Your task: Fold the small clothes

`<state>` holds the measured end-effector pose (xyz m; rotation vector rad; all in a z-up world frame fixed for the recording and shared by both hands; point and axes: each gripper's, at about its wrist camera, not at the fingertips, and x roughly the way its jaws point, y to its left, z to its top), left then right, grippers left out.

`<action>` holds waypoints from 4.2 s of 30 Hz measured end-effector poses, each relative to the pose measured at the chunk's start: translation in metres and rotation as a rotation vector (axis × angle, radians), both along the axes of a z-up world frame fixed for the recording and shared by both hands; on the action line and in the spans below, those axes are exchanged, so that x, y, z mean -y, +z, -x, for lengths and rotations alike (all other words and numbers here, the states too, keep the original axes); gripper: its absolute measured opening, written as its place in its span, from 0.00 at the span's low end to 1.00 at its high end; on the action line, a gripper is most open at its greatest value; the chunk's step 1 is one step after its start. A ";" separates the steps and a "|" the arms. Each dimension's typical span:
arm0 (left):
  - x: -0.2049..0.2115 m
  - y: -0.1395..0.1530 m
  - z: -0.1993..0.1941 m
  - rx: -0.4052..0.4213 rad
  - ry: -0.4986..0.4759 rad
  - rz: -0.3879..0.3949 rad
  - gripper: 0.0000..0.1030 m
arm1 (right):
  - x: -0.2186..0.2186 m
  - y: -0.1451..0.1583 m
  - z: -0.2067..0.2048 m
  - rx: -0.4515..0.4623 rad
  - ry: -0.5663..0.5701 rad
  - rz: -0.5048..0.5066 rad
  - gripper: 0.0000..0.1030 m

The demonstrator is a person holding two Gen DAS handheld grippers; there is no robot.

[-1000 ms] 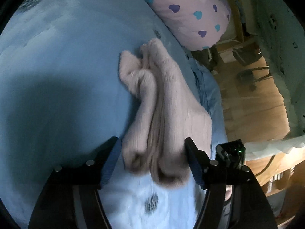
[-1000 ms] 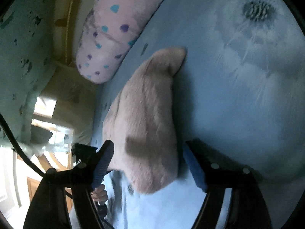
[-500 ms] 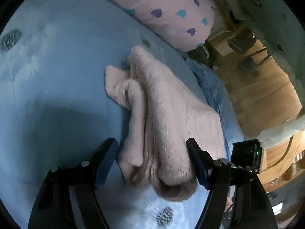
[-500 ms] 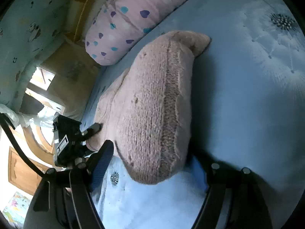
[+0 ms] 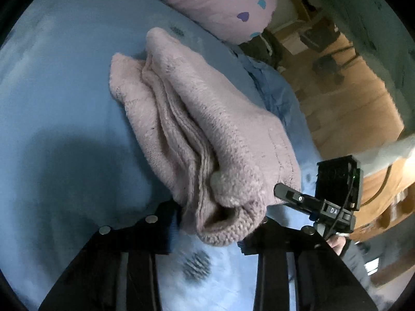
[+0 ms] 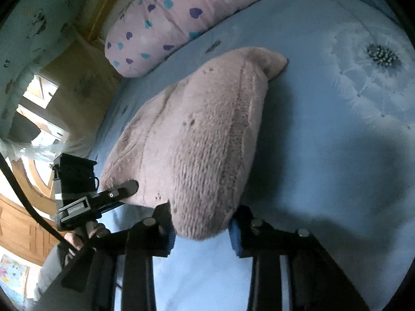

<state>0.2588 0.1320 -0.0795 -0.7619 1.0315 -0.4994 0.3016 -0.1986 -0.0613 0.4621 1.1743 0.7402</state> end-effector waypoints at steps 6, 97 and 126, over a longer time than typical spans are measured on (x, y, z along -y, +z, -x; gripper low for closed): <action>-0.006 0.005 0.040 -0.059 0.009 0.040 0.25 | 0.003 0.016 0.032 -0.045 0.055 0.001 0.28; 0.076 0.043 0.143 0.480 0.187 -0.665 0.96 | -0.016 0.047 0.179 0.732 -0.001 0.297 1.00; 0.078 0.039 0.142 0.474 0.187 -0.684 0.96 | -0.019 0.043 0.178 0.702 0.013 0.295 1.00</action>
